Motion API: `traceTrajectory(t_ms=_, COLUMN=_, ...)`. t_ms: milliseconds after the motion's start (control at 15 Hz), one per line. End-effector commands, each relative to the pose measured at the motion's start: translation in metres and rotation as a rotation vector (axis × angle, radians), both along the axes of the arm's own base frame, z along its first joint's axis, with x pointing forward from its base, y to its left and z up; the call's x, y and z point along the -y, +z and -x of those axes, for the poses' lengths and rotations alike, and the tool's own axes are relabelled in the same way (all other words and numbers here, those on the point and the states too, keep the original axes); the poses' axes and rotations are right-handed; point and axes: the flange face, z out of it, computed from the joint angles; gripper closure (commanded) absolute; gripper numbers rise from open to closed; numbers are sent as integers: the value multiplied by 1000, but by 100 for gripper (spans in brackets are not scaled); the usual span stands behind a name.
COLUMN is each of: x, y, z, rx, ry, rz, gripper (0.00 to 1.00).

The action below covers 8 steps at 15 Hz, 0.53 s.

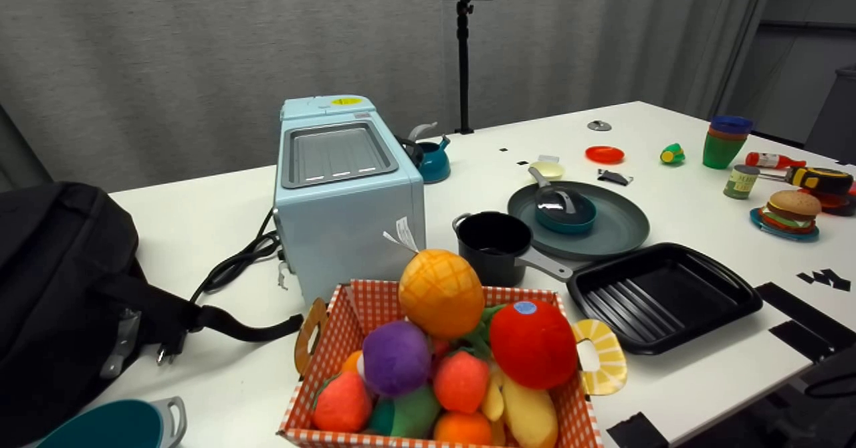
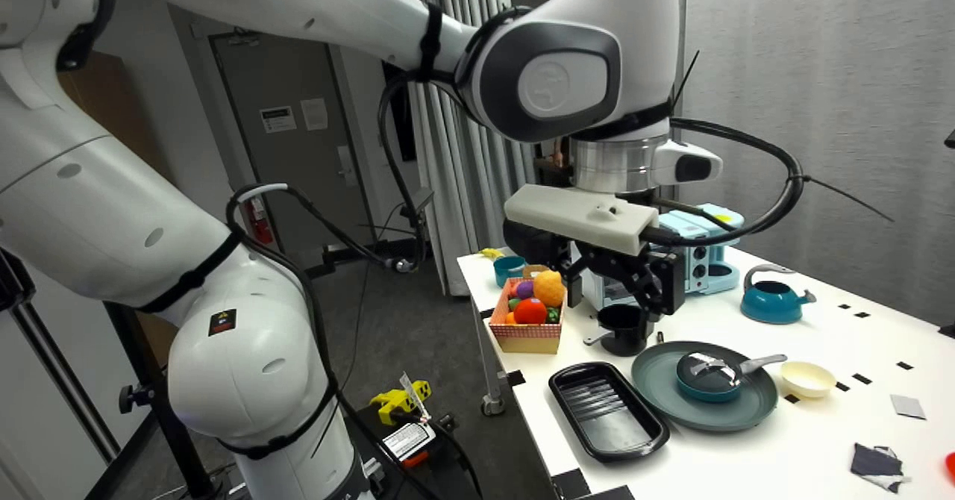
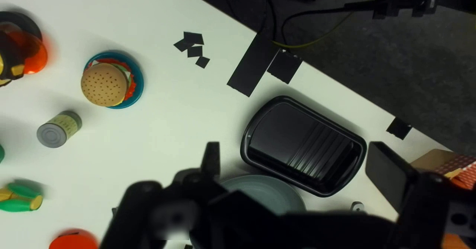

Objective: Pick up the lid from the blue pan and put it on the table.

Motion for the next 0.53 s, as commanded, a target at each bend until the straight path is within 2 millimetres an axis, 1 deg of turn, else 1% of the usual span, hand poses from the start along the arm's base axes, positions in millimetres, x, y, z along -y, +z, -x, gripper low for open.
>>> traceTrajectory(t_ms=0, x=3, y=-23, z=-38, rx=3, ry=-18, rz=45, gripper=0)
traceTrajectory(t_ms=467, x=-11, y=-80, z=-98, rx=70, ry=-32, rz=102, gripper=0)
